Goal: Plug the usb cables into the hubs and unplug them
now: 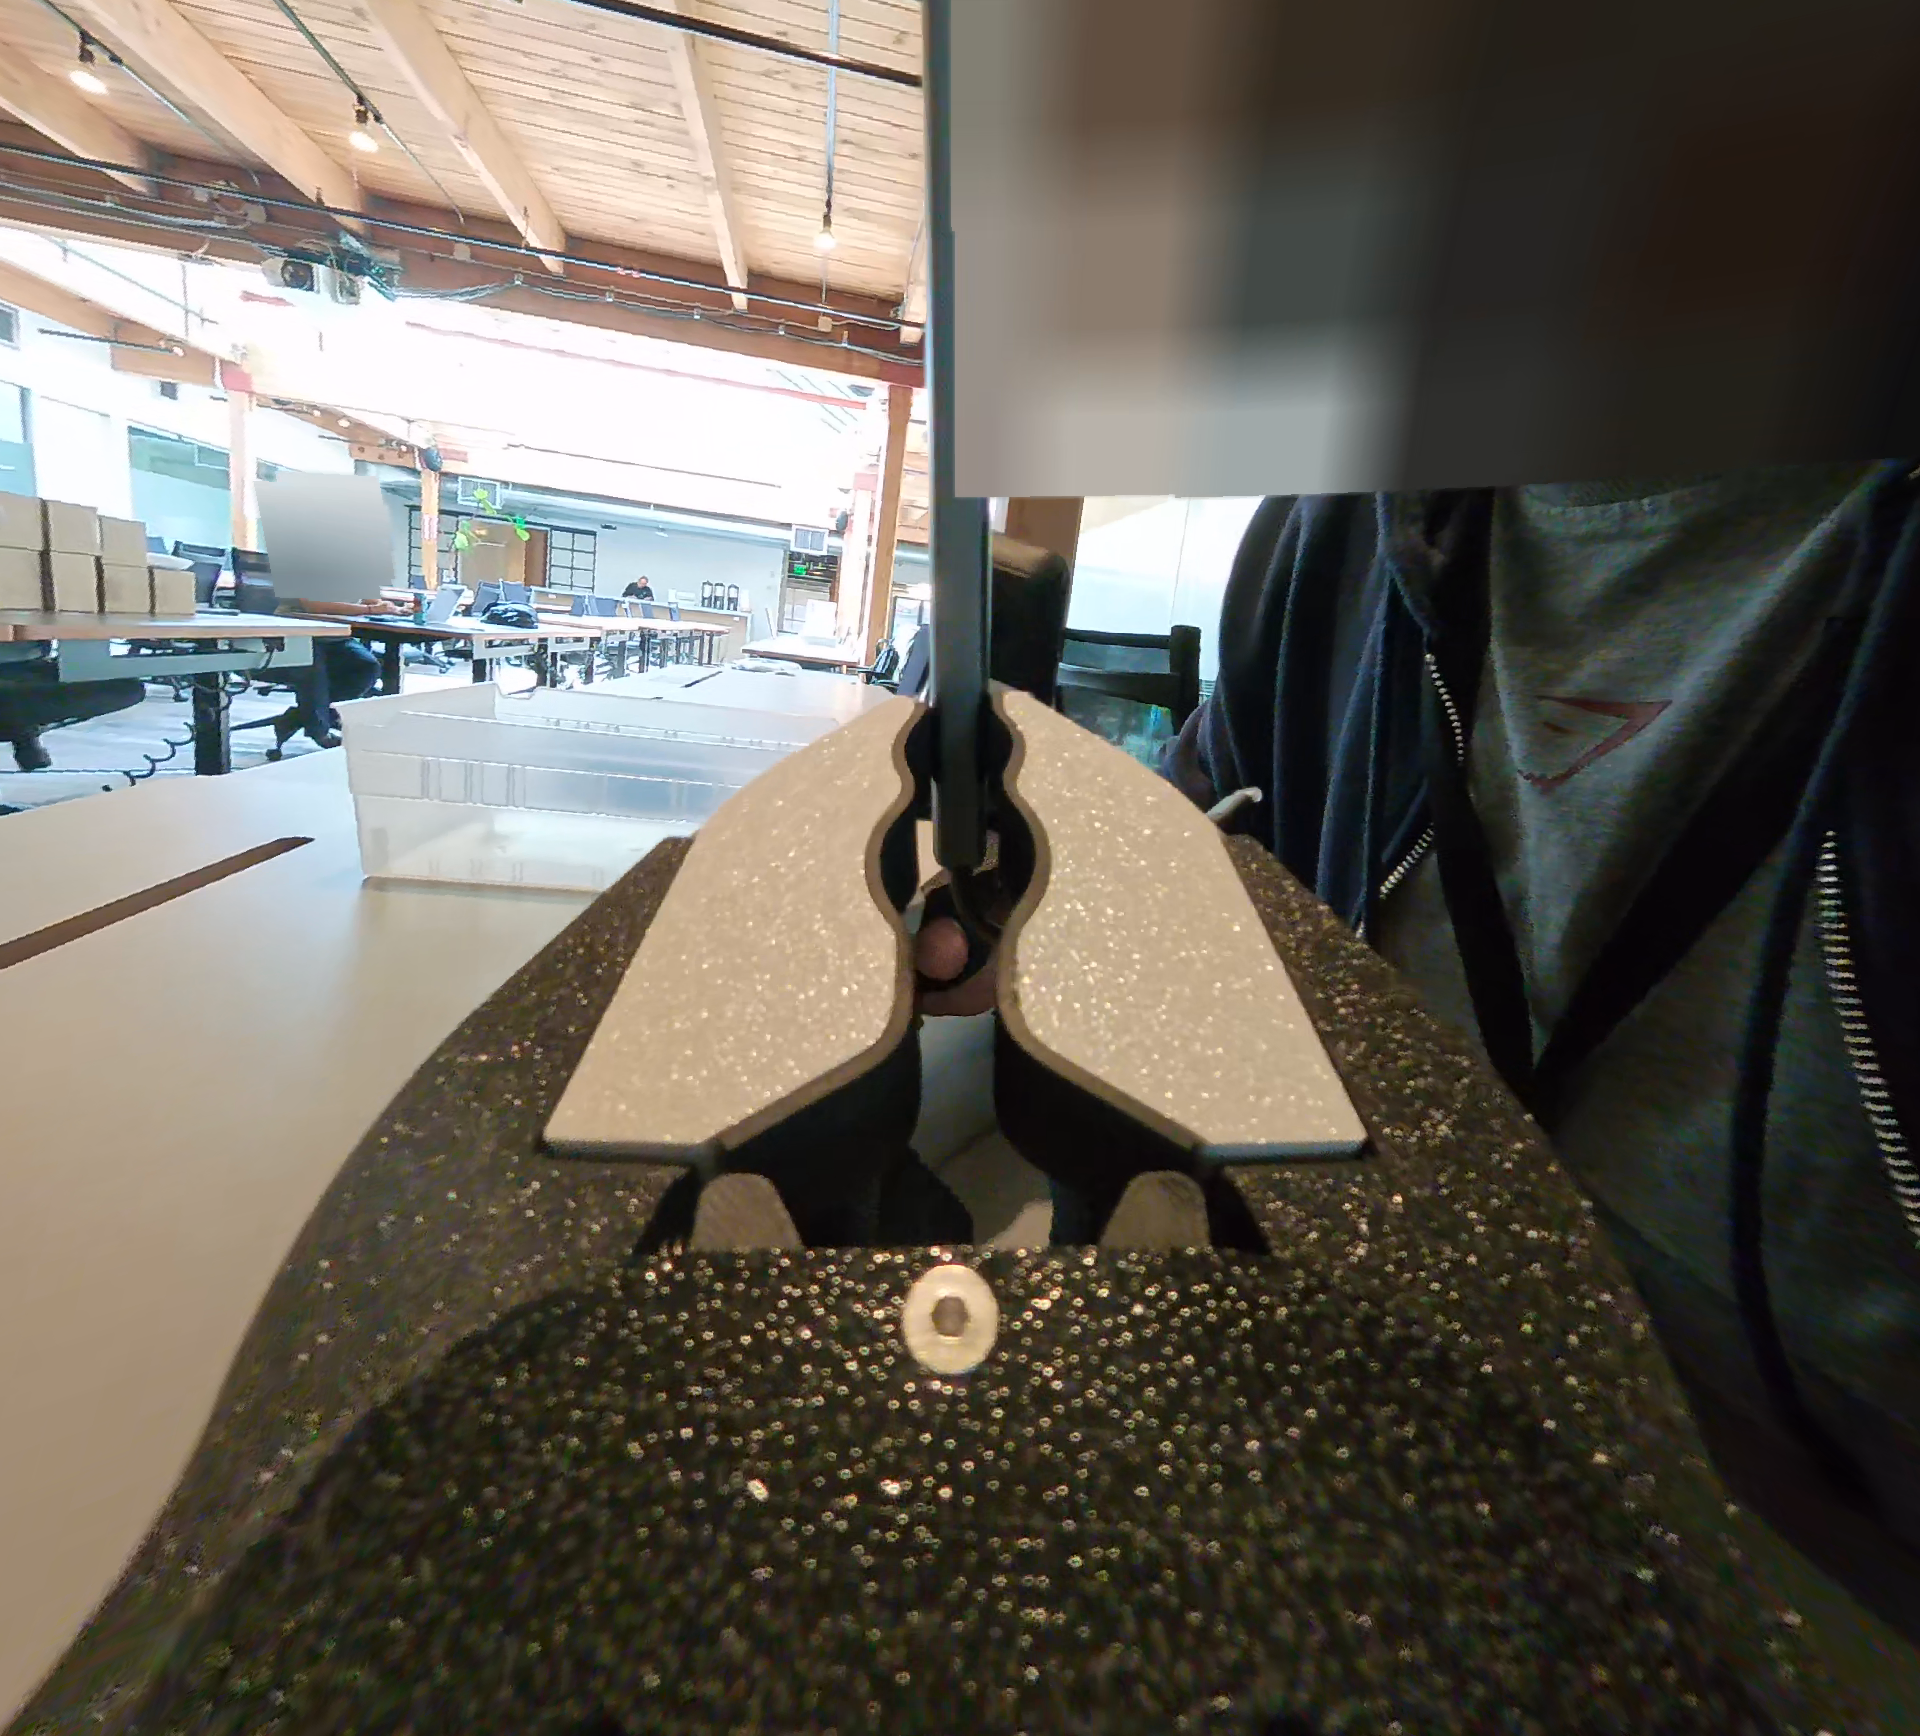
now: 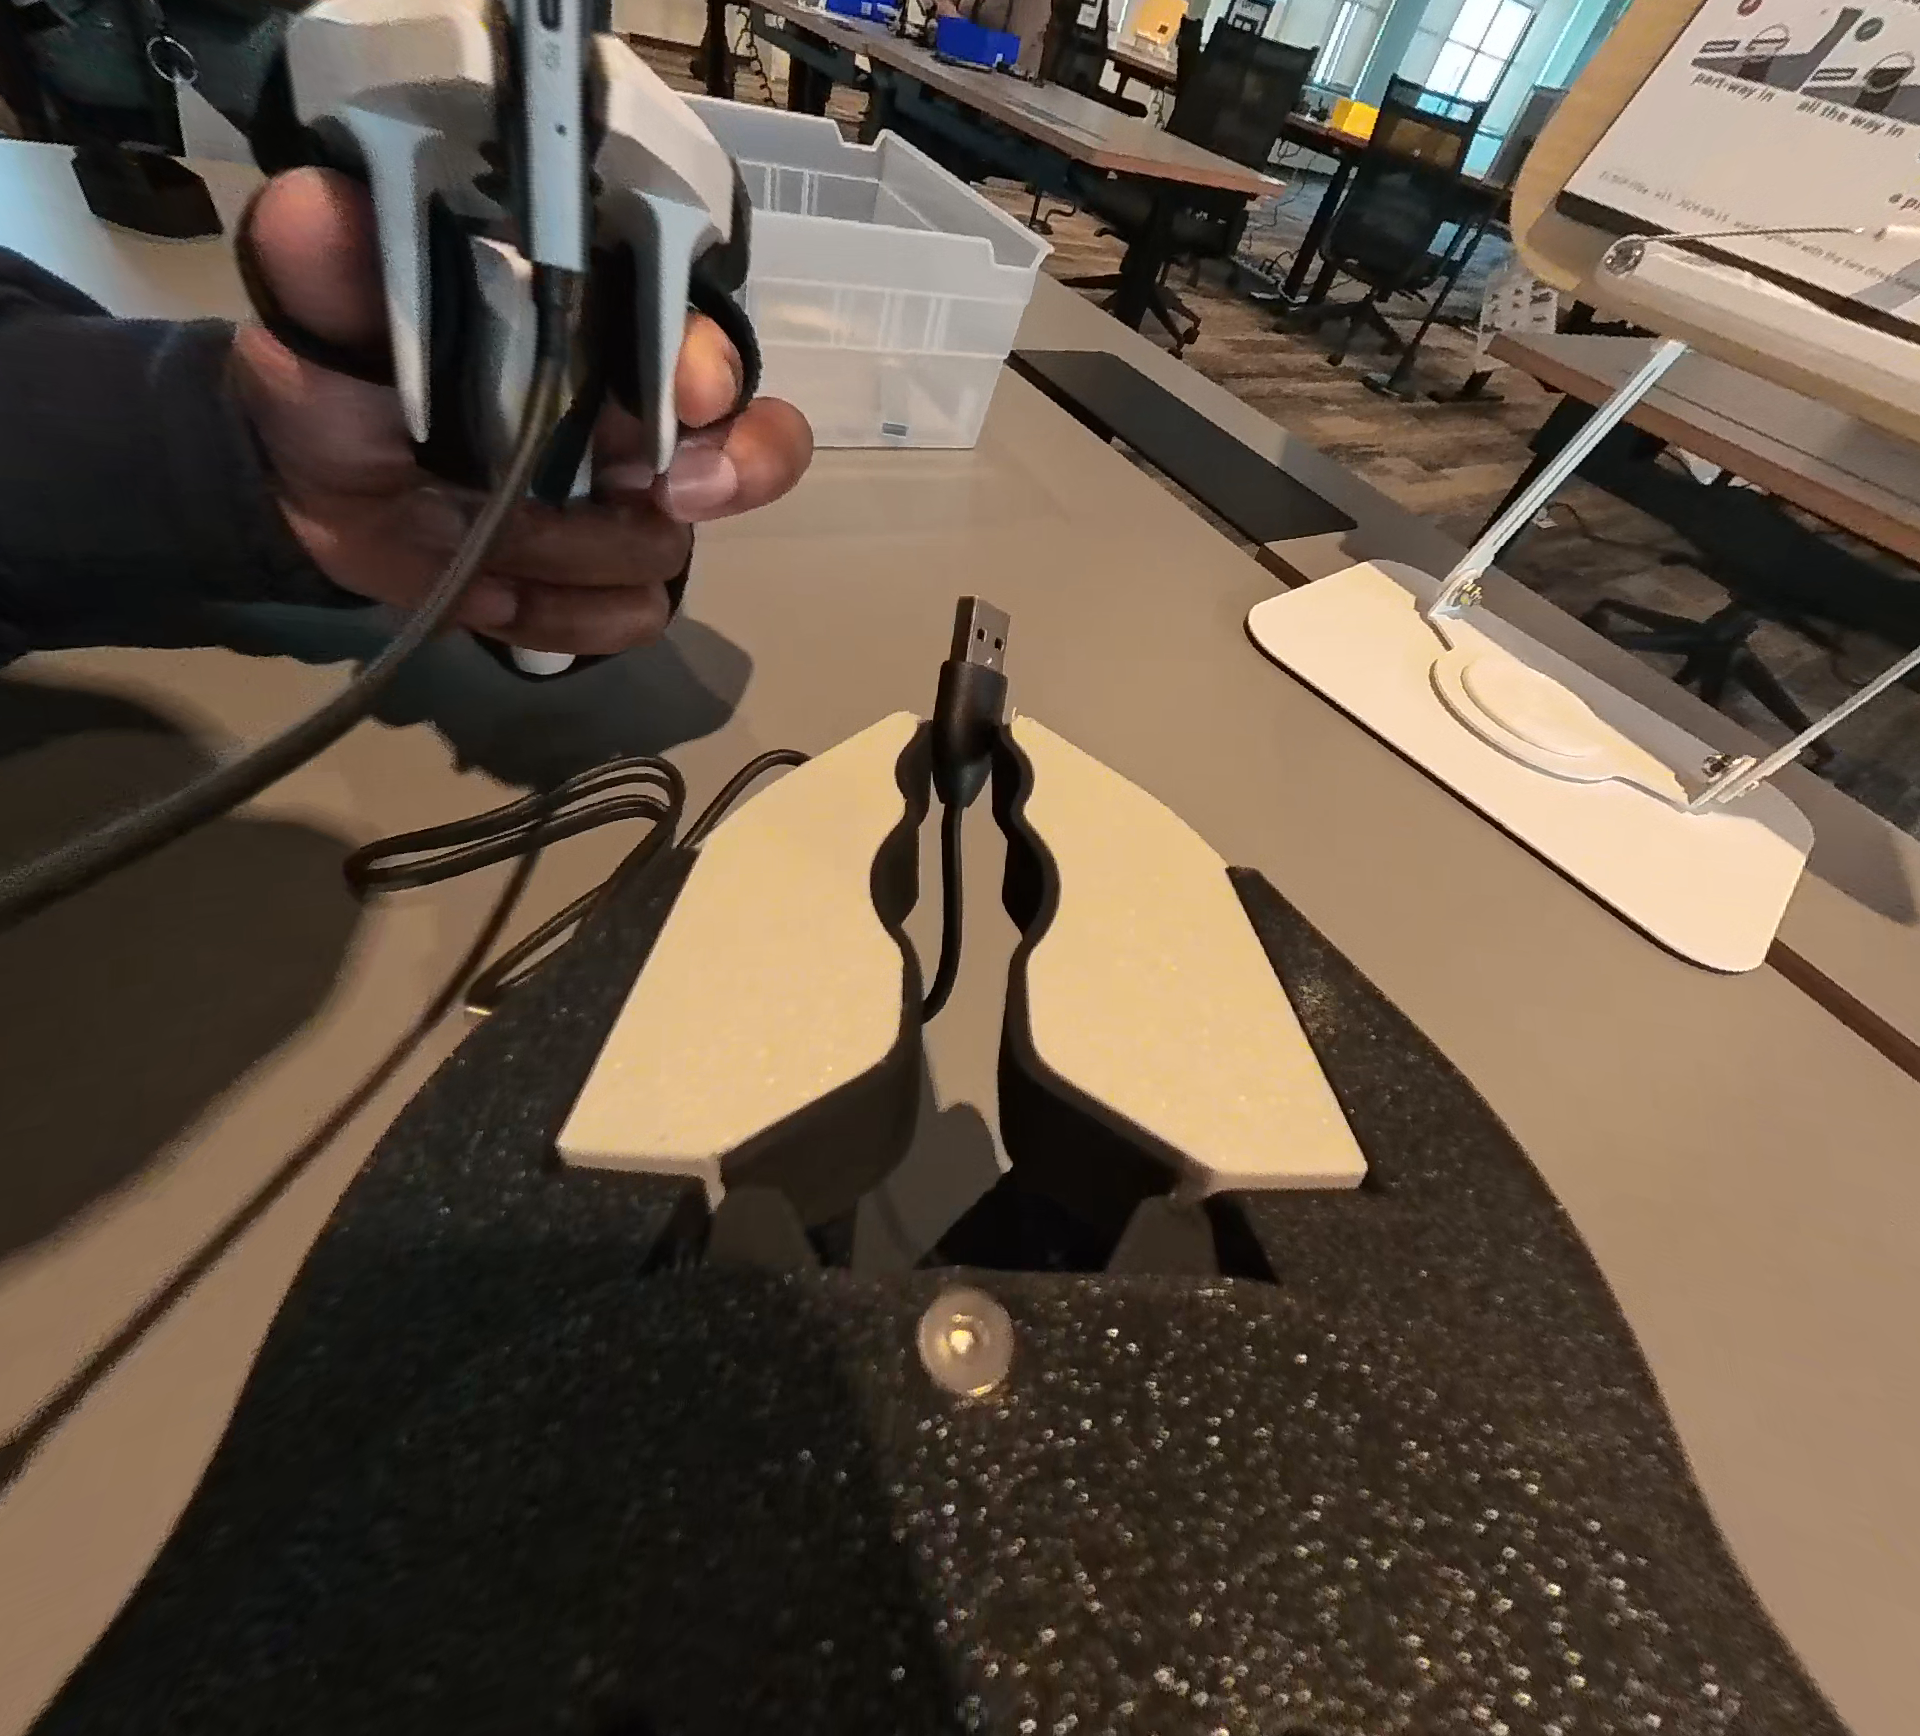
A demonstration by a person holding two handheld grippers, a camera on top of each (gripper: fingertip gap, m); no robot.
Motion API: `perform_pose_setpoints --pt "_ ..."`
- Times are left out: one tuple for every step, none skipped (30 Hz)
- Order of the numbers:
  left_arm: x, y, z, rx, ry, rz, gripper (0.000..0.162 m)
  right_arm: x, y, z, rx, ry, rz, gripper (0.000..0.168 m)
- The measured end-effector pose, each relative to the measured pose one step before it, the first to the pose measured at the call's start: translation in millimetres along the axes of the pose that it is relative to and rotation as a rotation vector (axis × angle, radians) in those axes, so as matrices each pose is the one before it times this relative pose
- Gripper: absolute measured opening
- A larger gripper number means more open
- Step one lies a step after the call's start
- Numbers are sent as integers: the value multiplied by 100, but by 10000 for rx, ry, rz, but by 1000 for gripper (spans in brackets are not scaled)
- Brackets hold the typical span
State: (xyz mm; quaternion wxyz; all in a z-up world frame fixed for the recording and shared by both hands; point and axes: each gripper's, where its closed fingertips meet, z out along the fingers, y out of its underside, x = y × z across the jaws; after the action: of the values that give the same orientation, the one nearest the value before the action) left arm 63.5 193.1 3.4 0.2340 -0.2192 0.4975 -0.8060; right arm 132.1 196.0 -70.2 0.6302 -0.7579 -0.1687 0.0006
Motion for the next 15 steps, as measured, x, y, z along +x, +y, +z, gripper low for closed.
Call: perform_pose_setpoints --pt "-133 56 -14 -29 -77 -29 10 31 -50 -25 45 28 -13 11" --pt "-130 64 -7 -35 -63 -50 9 18 -55 -20 39 21 -14 11" --pt "-142 76 4 -45 -79 -42 9 16 -50 -23 35 19 -16 11" --pt "-122 75 -9 -35 -59 -37 10 26 -36 -16 31 20 -15 11" --pt "-92 42 -4 -12 -49 -37 10 38 -27 -21 25 29 -14 11" --pt "-90 24 -10 3 -39 -41 10 44 -33 -27 30 34 -16 11" --pt "-82 19 -1 -5 -41 -44 10 49 -42 -28 26 23 -8 11" --pt "-75 19 -8 -6 -35 -32 10 8 -18 -7 9 1 4 11" --pt "-75 17 -7 -5 -35 -32 10 17 8 -7 4 10 0 11" --pt "-67 14 -22 -2 -24 -44 10 20 -4 -9 12 15 -11 11" --pt "-70 -6 -10 9 -33 -33 10 -3 -2 -1 9 -2 -6 11" --pt "-72 8 -9 6 -28 -36 10 -11 15 8 -5 -5 6 11" --pt "-60 -3 -17 12 -28 -30 10 15 8 -7 4 8 0 11" --pt "-40 -25 -15 19 -13 -37 10 -3 1 5 13 6 -9 11" --pt "-43 2 -6 10 -14 -50 10 12 3 -2 0 1 -2 11"
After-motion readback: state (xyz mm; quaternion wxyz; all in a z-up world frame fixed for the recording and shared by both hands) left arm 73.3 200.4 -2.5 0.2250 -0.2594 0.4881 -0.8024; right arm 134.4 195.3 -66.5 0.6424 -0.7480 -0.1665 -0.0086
